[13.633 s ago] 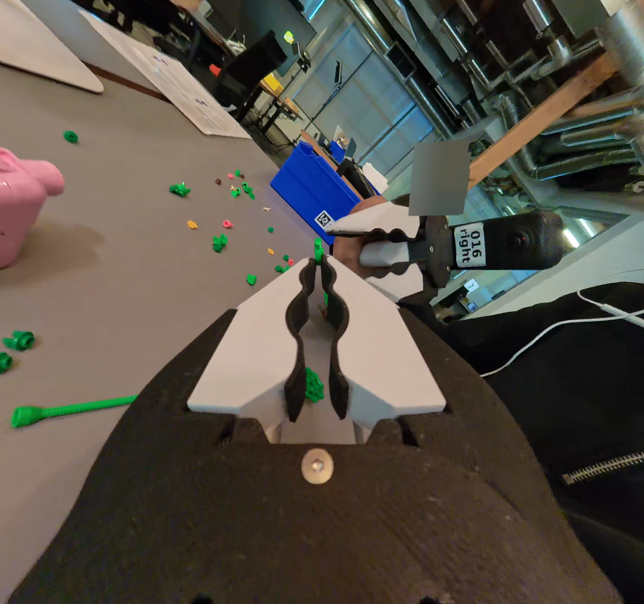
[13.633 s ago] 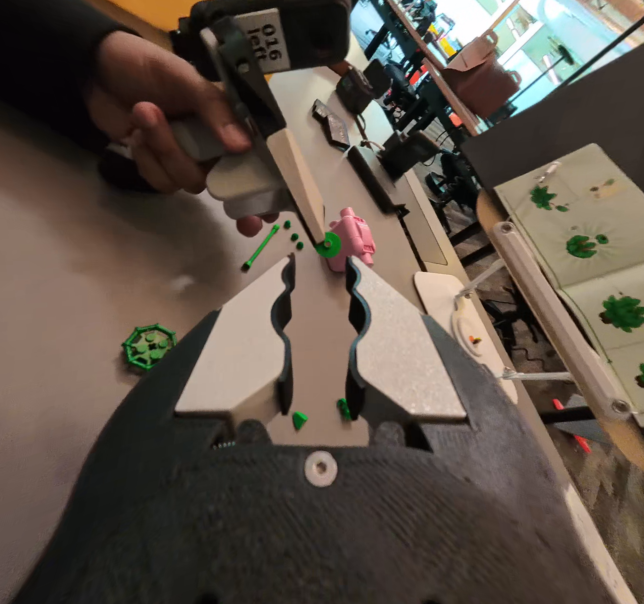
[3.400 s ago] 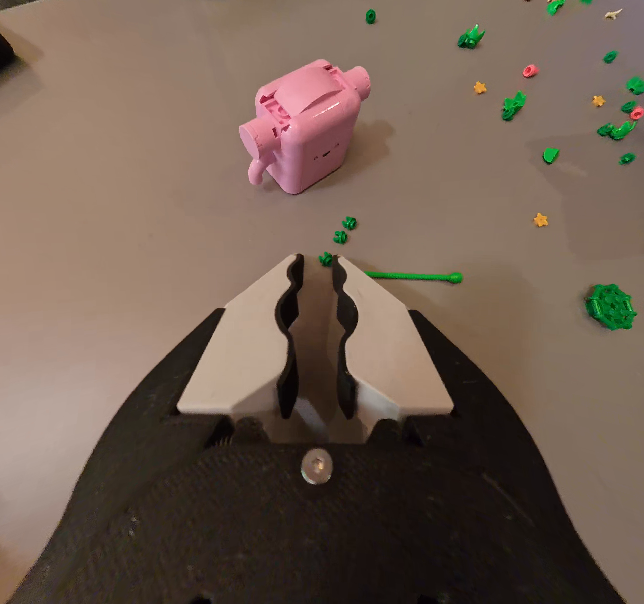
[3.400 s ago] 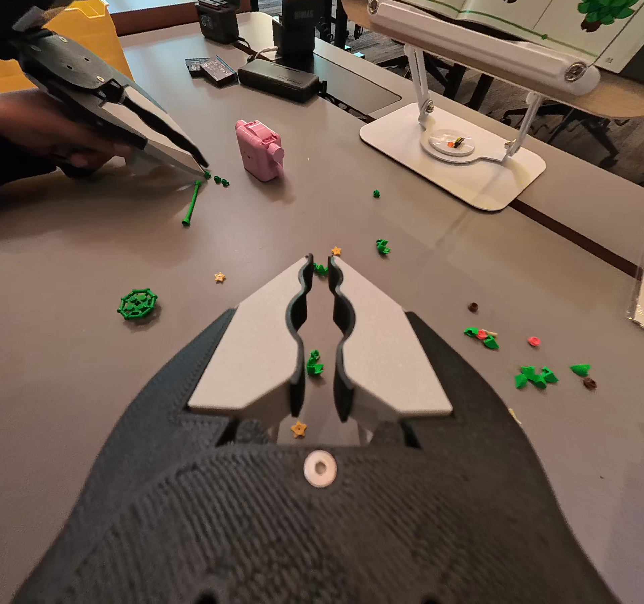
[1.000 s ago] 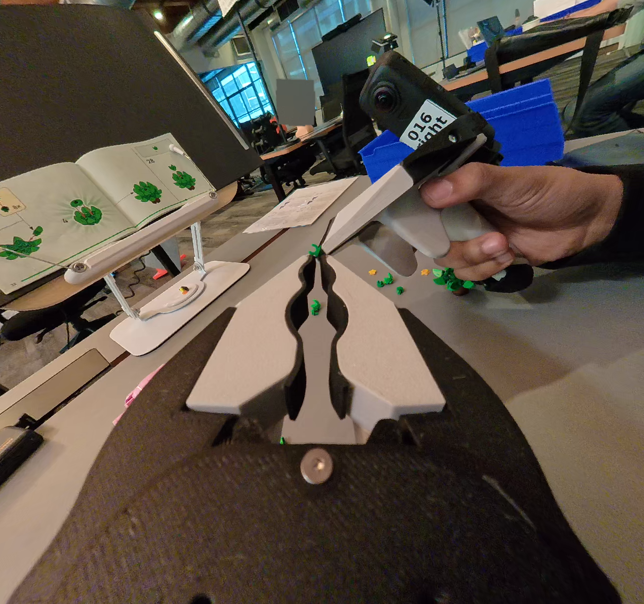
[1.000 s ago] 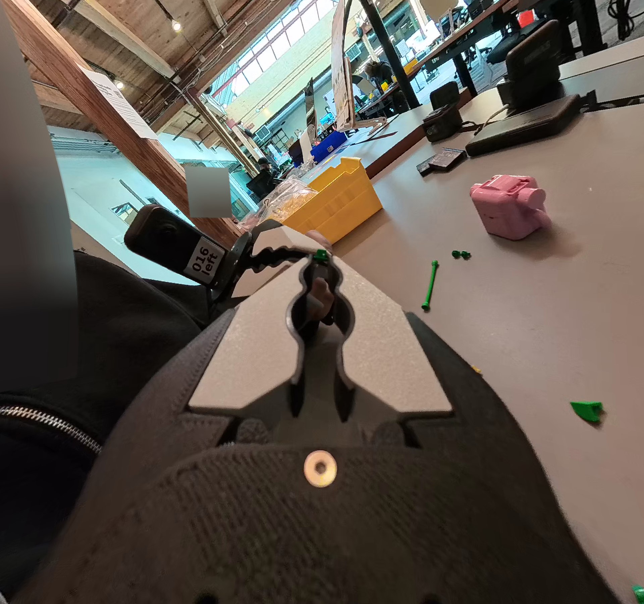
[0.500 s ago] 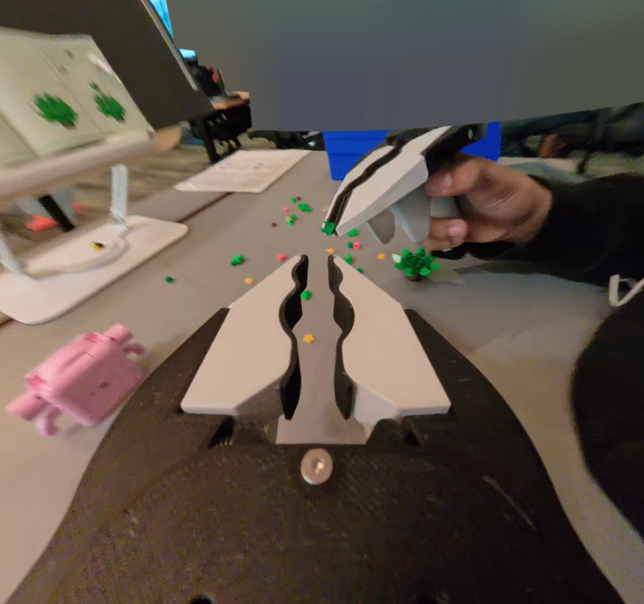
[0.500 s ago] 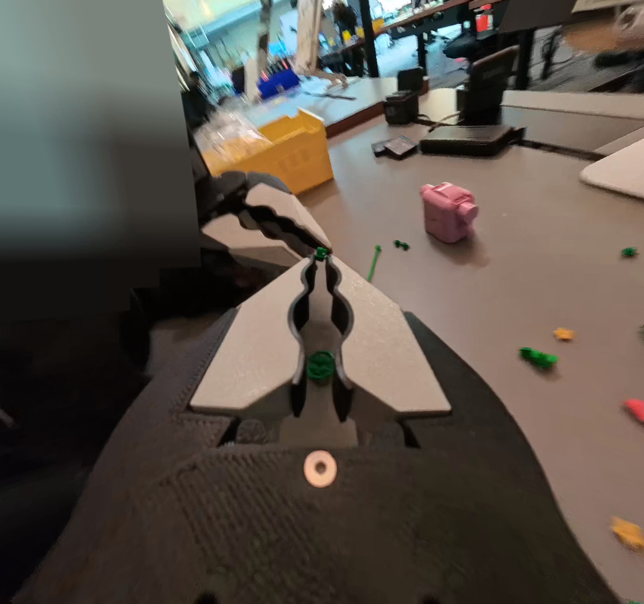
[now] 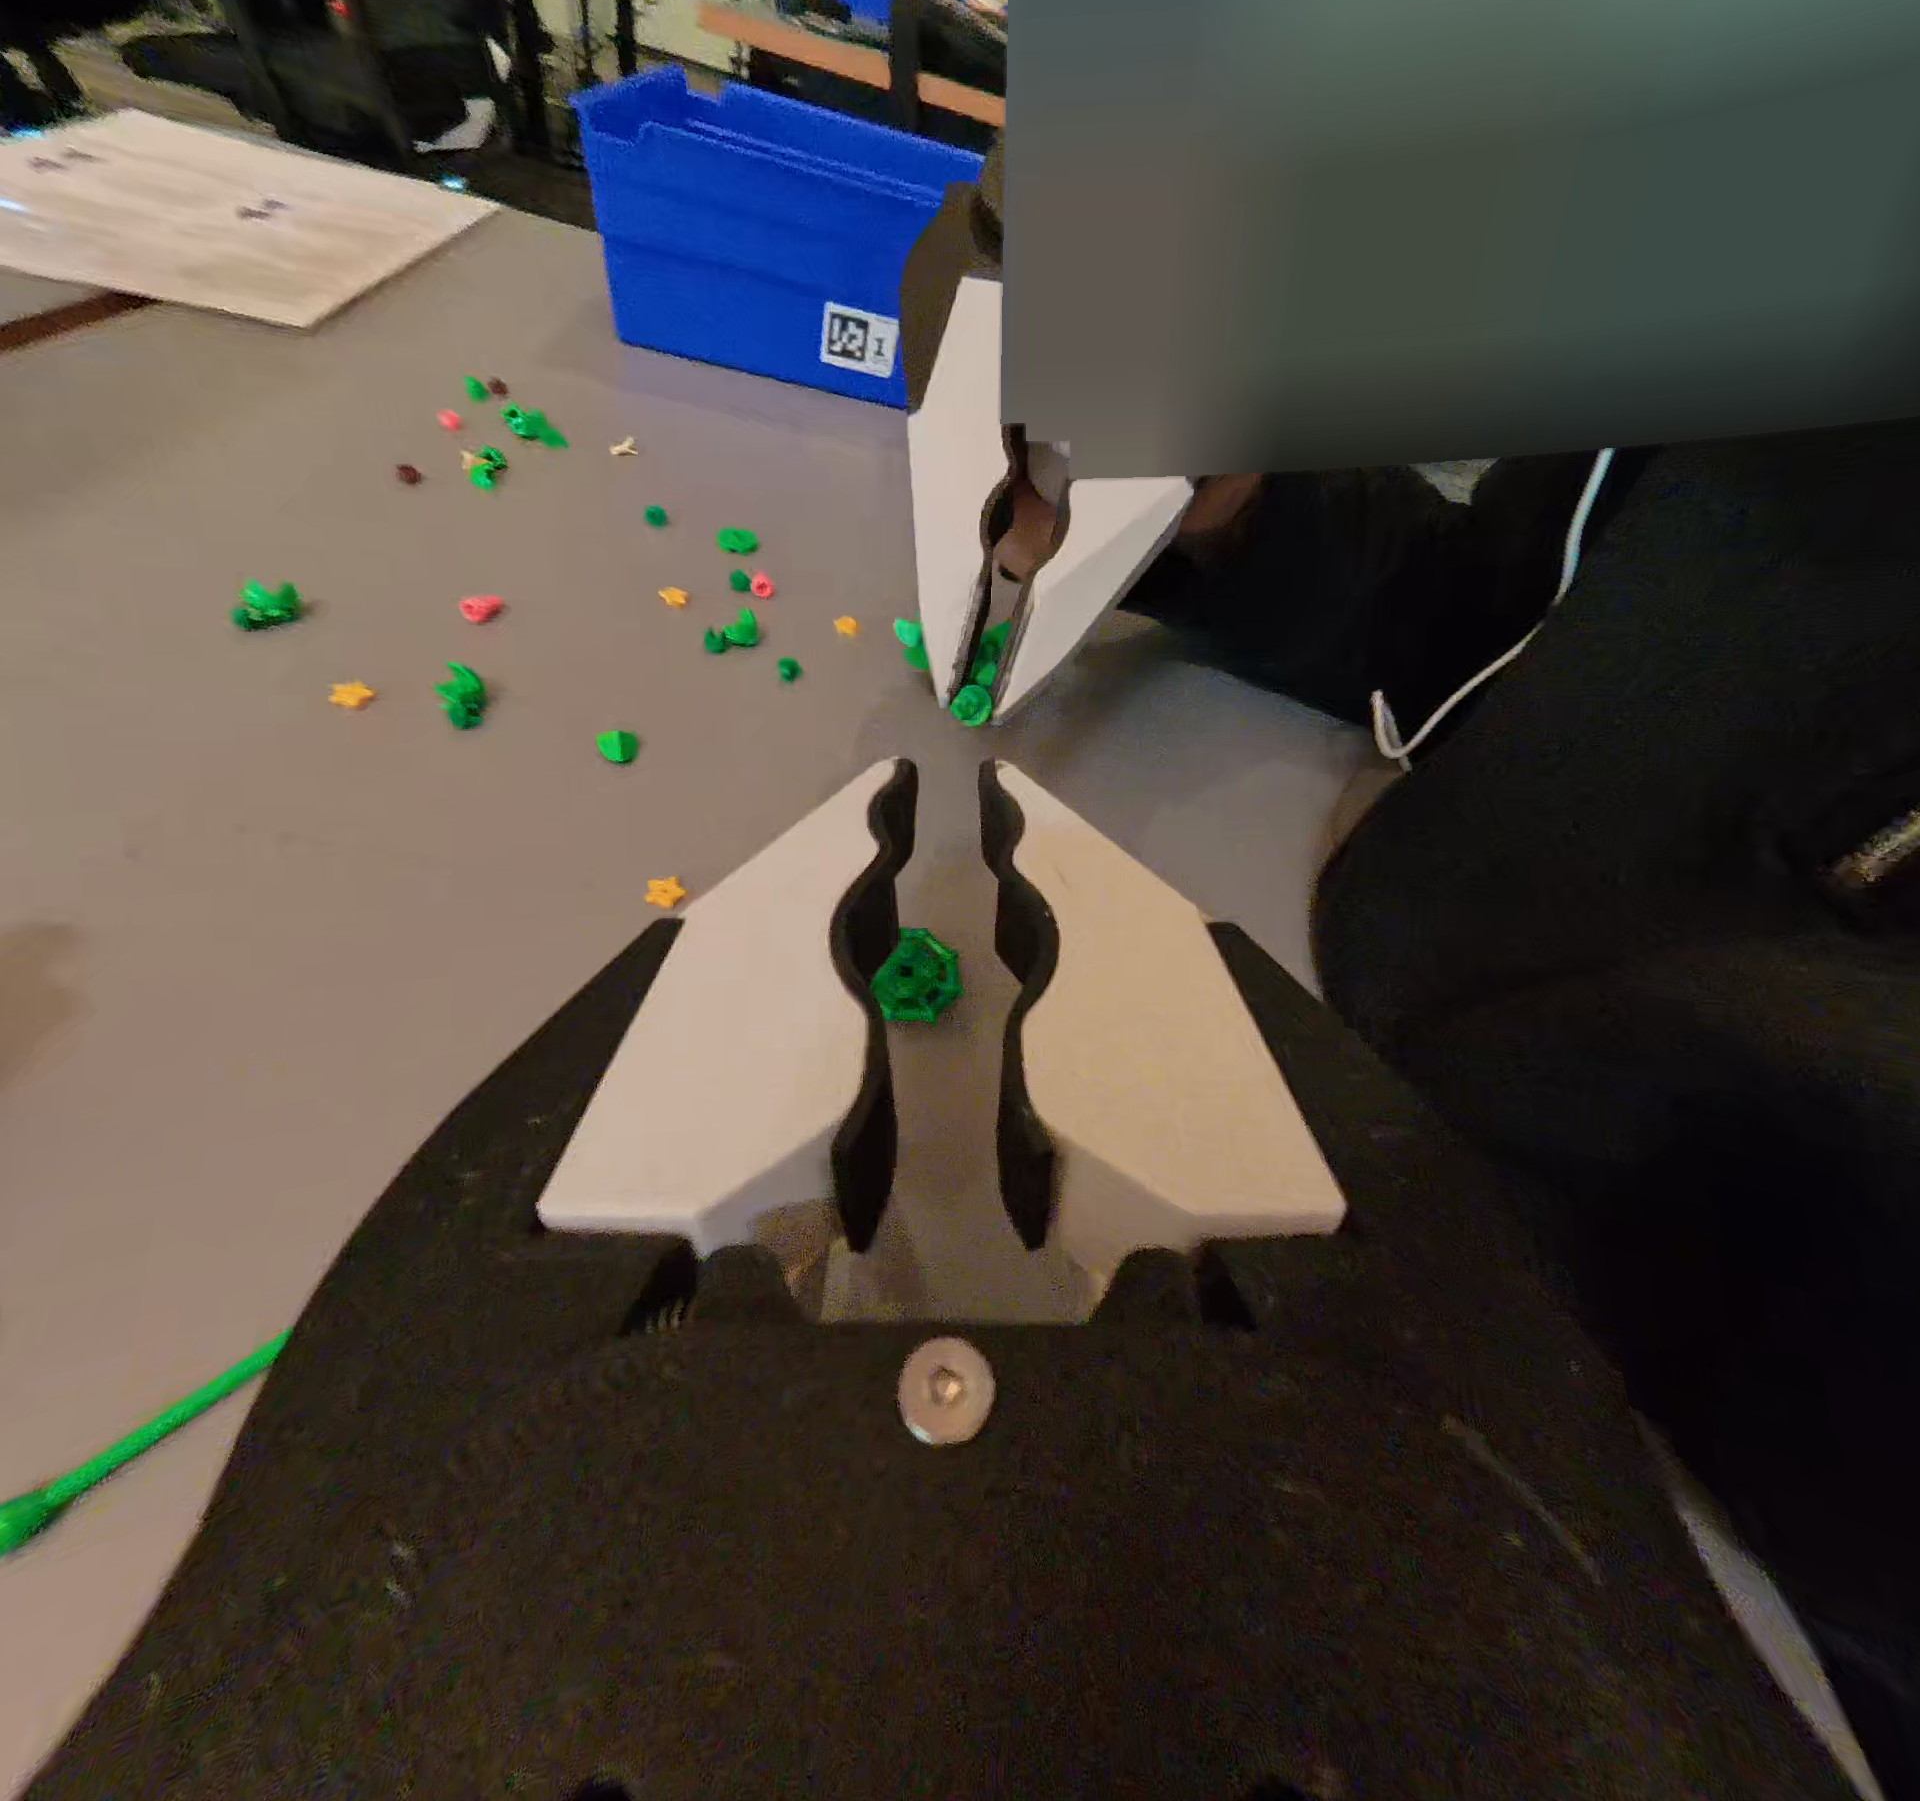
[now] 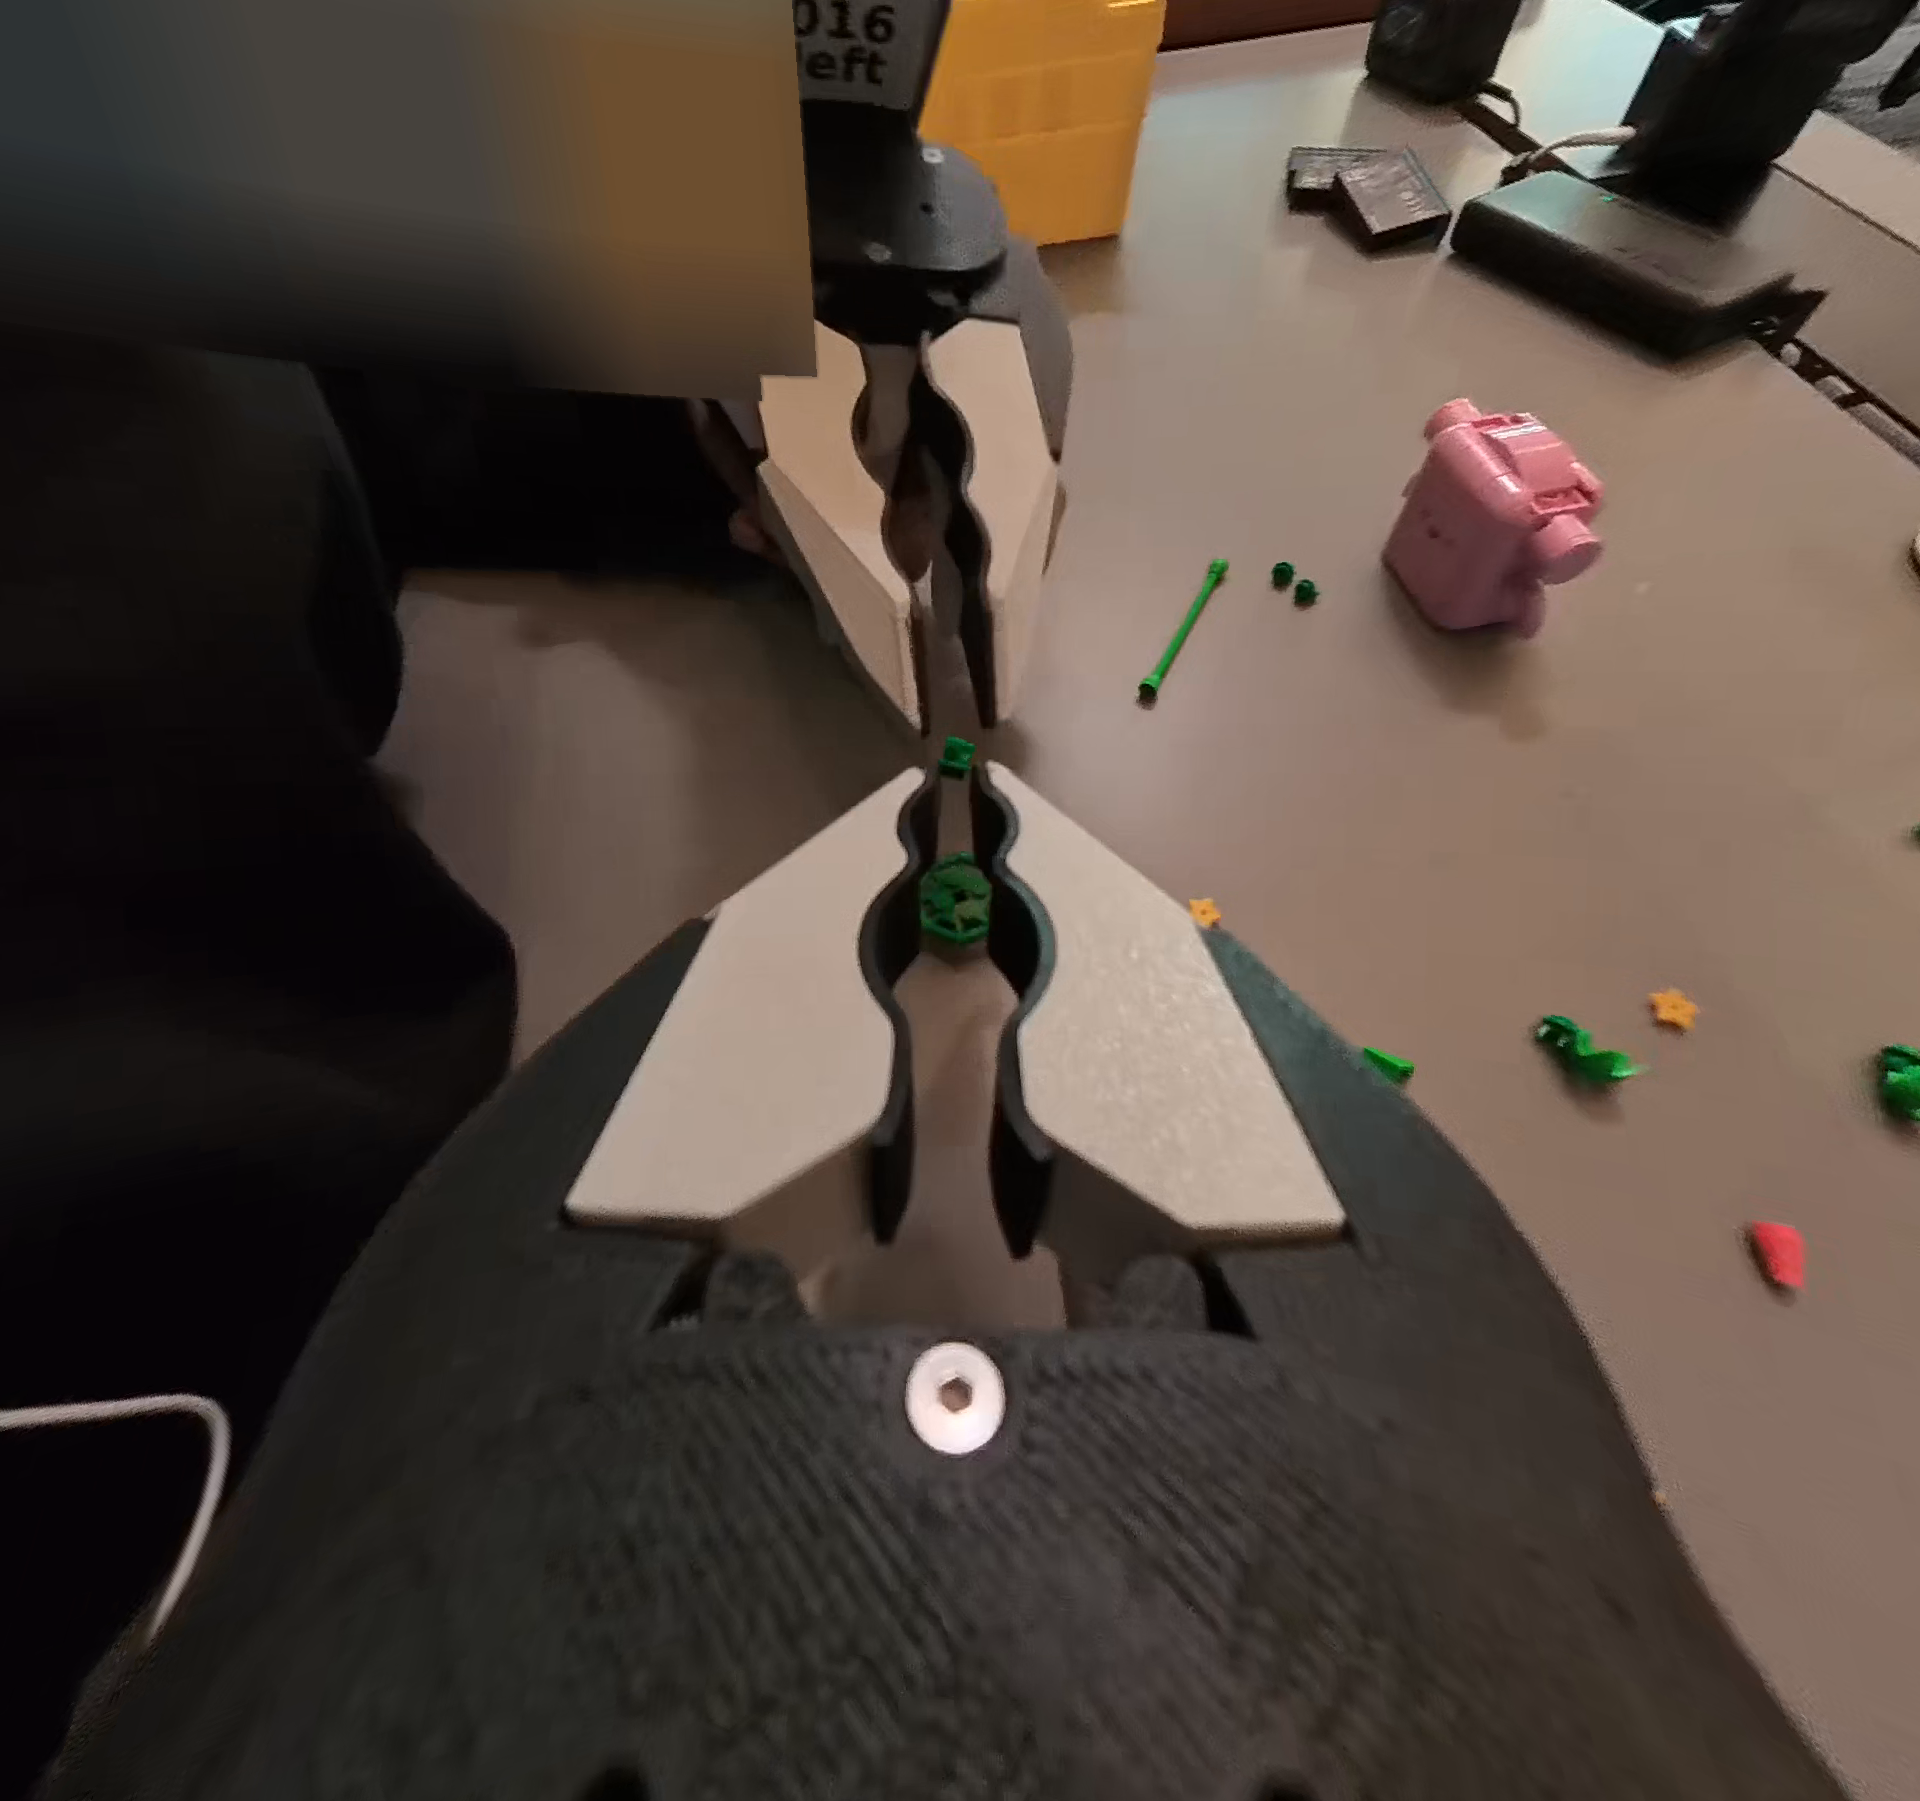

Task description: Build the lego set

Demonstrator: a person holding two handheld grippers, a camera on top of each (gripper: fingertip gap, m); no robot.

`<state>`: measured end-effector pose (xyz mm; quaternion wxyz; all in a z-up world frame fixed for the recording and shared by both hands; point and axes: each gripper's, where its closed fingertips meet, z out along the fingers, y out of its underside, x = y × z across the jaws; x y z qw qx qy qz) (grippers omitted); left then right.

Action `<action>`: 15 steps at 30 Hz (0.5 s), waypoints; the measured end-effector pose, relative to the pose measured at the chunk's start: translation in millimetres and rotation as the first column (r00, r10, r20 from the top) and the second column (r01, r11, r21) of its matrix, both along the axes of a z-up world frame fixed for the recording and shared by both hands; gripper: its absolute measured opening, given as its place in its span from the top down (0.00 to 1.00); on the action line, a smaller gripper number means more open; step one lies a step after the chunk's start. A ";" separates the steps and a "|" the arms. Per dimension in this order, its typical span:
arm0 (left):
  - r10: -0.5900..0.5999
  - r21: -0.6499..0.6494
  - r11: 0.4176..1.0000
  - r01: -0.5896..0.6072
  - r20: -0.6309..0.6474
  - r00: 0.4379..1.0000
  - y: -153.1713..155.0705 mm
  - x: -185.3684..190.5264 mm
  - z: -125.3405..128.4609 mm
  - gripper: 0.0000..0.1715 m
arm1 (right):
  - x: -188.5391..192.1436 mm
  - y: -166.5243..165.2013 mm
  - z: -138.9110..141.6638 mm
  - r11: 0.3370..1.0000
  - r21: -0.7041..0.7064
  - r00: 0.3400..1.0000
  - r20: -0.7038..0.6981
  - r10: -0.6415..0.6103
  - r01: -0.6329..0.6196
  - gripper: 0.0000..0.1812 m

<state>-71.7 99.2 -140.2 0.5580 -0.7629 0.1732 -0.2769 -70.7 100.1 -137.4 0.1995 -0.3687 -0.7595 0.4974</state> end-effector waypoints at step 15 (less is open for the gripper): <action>-0.022 -0.189 0.977 0.096 0.358 0.933 3.3 4.7 0.5 0.93 | -0.4 -4.9 -3.3 0.980 0.198 0.994 -0.106 0.015 0.006 0.98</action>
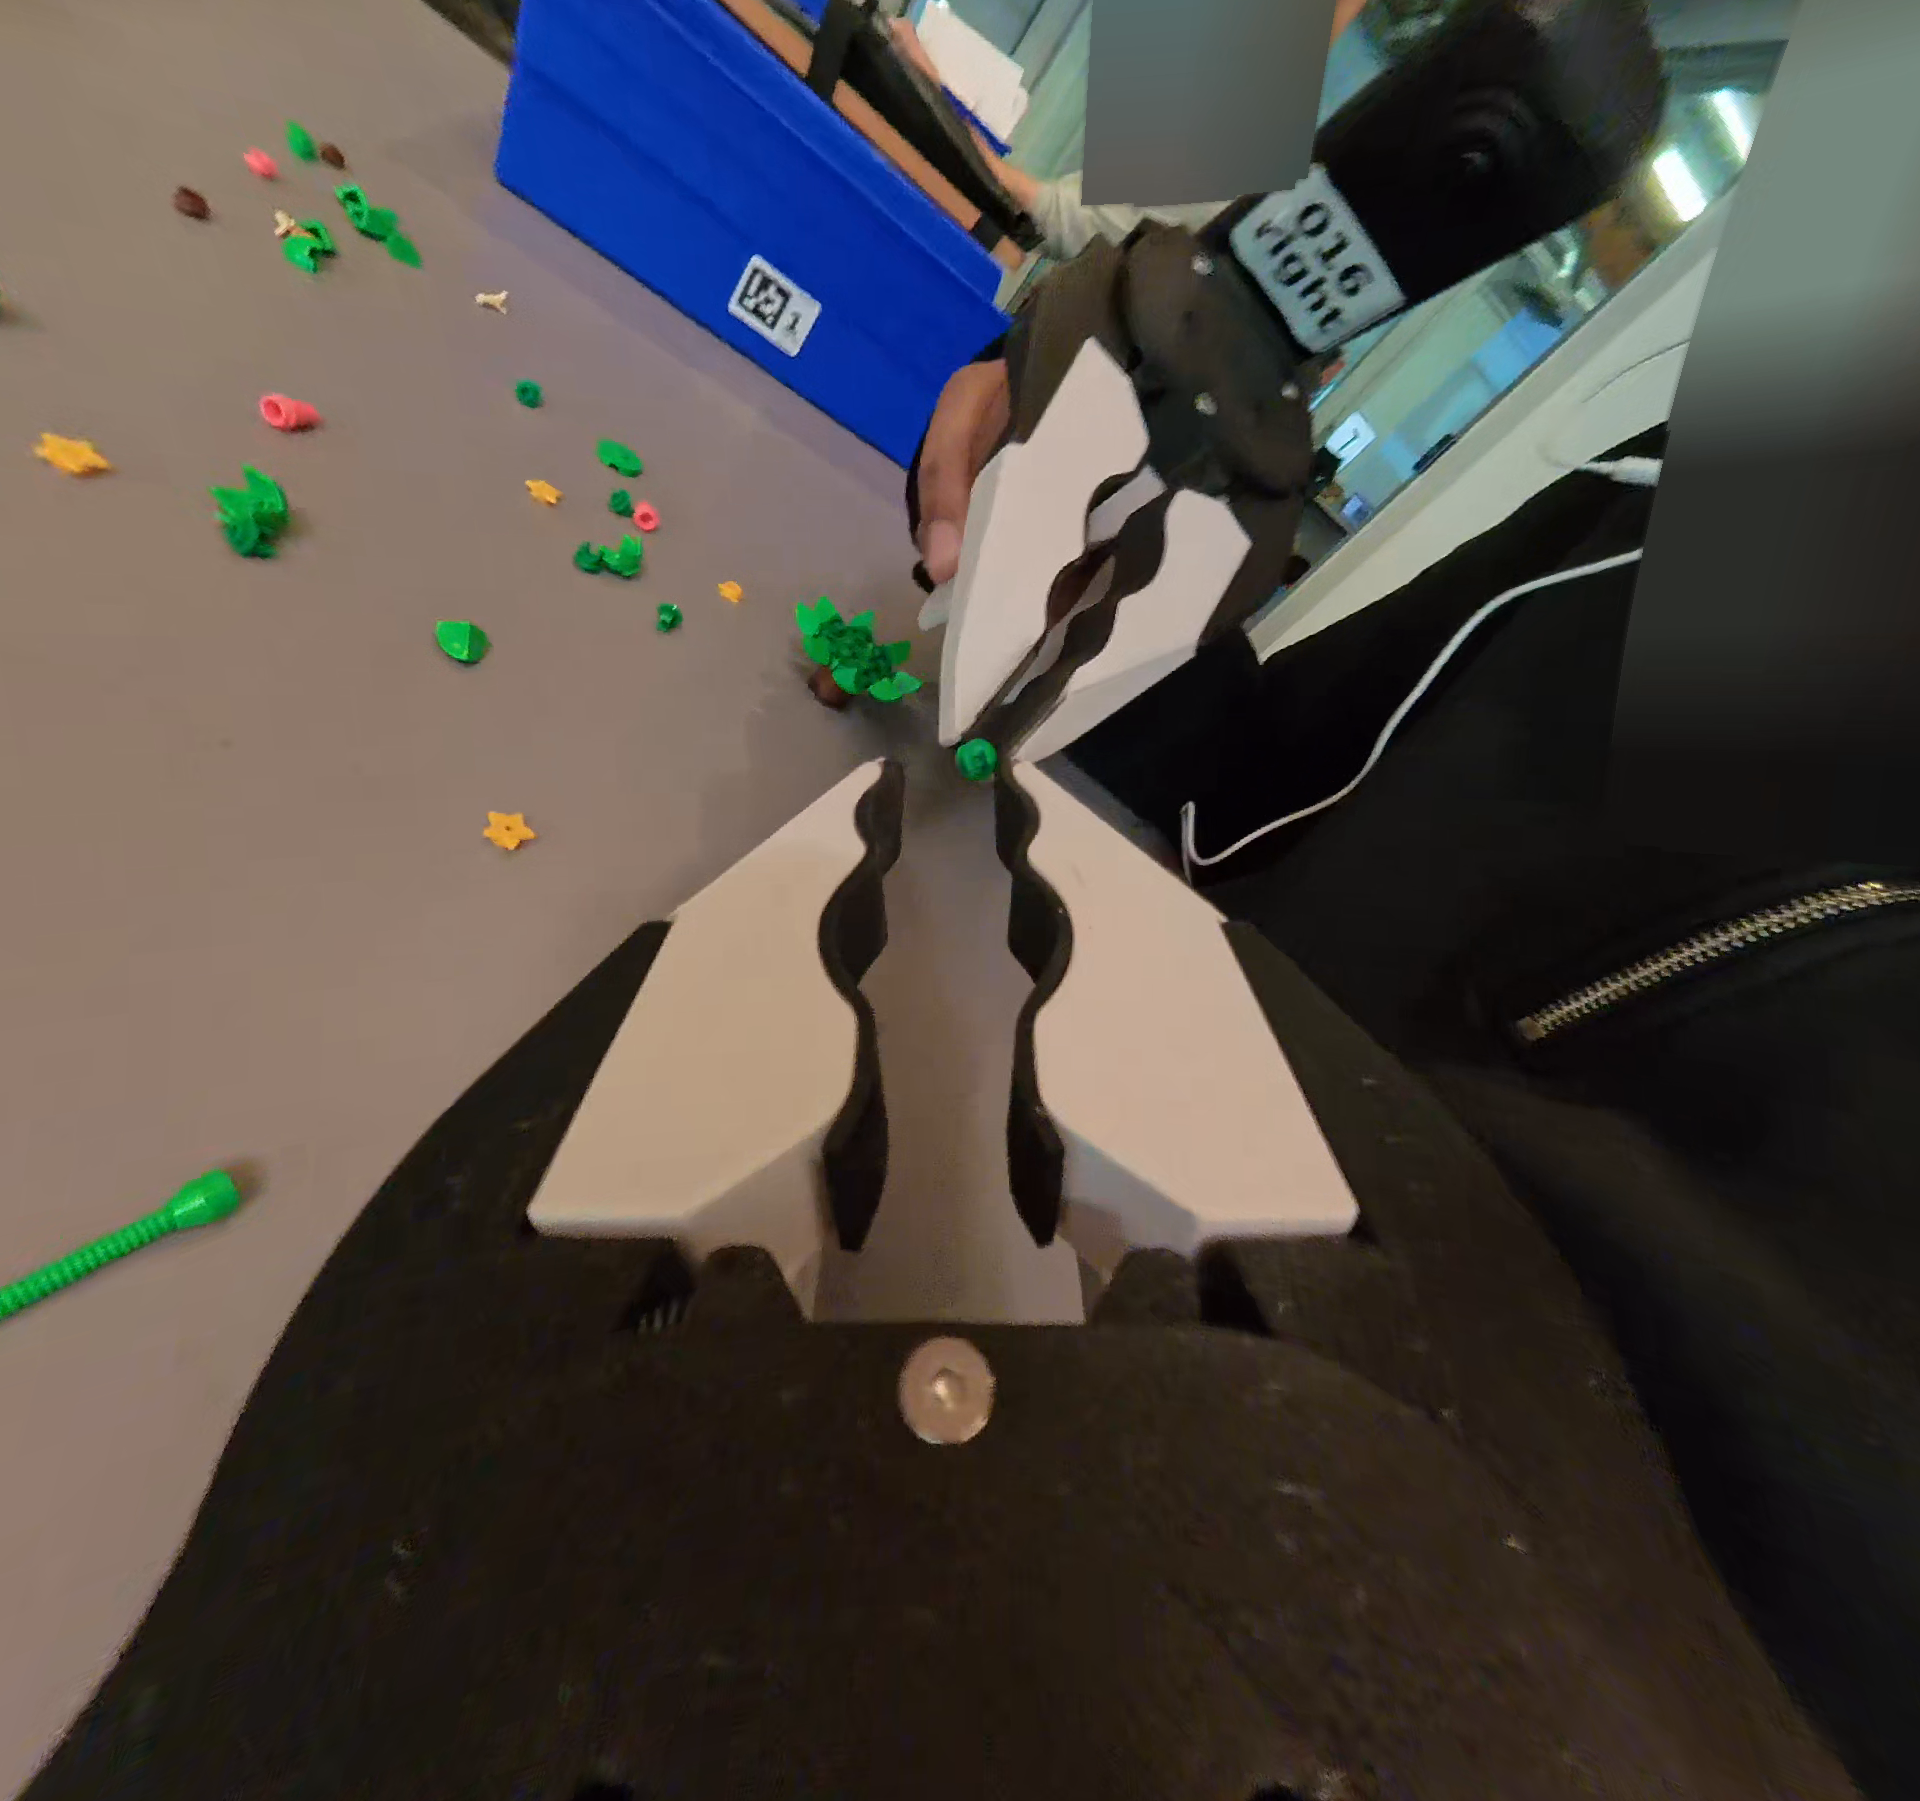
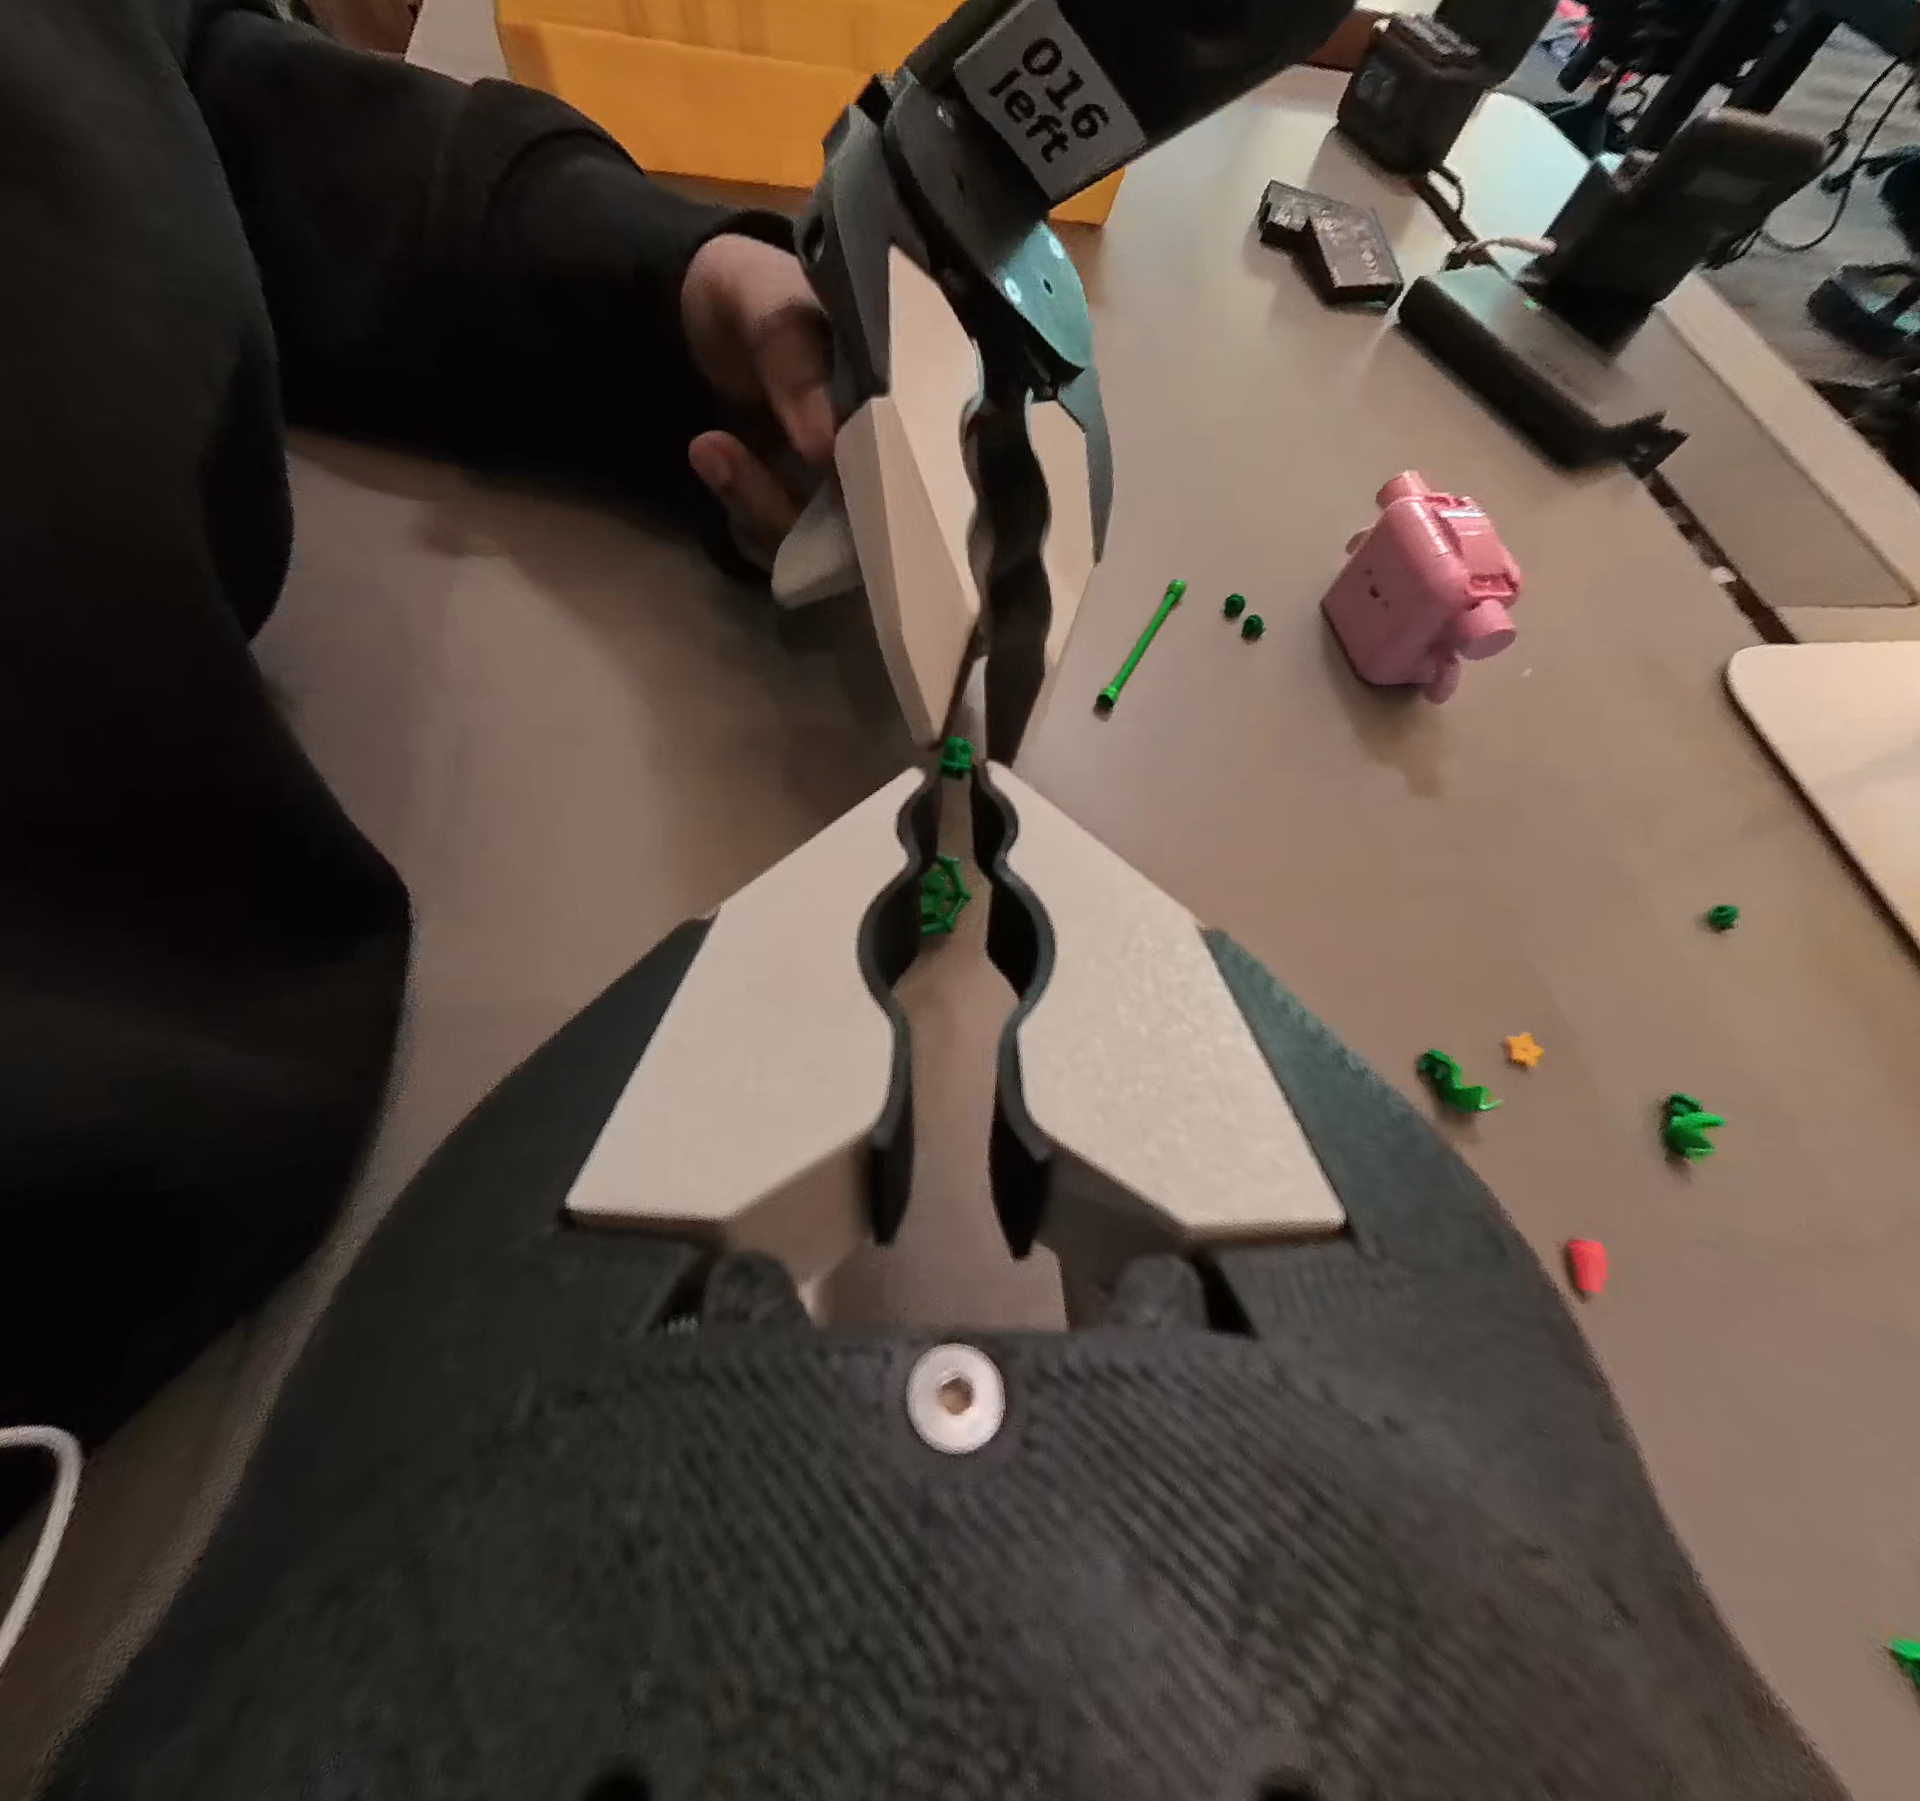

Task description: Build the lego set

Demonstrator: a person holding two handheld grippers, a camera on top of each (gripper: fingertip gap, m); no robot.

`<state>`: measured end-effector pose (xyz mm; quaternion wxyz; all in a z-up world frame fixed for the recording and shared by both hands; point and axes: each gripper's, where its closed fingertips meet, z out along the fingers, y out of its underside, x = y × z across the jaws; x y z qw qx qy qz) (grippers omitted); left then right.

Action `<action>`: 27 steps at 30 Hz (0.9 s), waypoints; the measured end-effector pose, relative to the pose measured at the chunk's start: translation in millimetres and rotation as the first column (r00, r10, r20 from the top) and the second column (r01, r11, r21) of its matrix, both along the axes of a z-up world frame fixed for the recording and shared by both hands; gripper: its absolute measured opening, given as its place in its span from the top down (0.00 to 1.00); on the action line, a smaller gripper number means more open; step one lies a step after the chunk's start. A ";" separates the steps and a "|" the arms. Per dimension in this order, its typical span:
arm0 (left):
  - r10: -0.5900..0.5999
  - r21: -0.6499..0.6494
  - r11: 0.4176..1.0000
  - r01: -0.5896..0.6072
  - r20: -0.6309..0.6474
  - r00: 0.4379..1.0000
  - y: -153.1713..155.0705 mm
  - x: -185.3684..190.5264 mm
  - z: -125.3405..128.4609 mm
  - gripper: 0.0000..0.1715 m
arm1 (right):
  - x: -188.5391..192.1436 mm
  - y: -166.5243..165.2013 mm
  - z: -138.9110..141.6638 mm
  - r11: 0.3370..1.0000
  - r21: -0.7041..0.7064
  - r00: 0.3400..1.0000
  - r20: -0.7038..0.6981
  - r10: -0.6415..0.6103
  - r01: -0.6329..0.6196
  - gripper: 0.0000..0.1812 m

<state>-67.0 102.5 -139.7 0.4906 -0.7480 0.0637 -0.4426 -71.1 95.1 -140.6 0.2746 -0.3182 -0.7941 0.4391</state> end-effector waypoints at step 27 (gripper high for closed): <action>-0.029 -0.041 0.999 0.030 0.029 0.999 0.2 7.2 -6.8 0.99 | 2.8 1.9 -9.1 0.986 0.168 0.999 -0.041 0.013 -0.006 0.98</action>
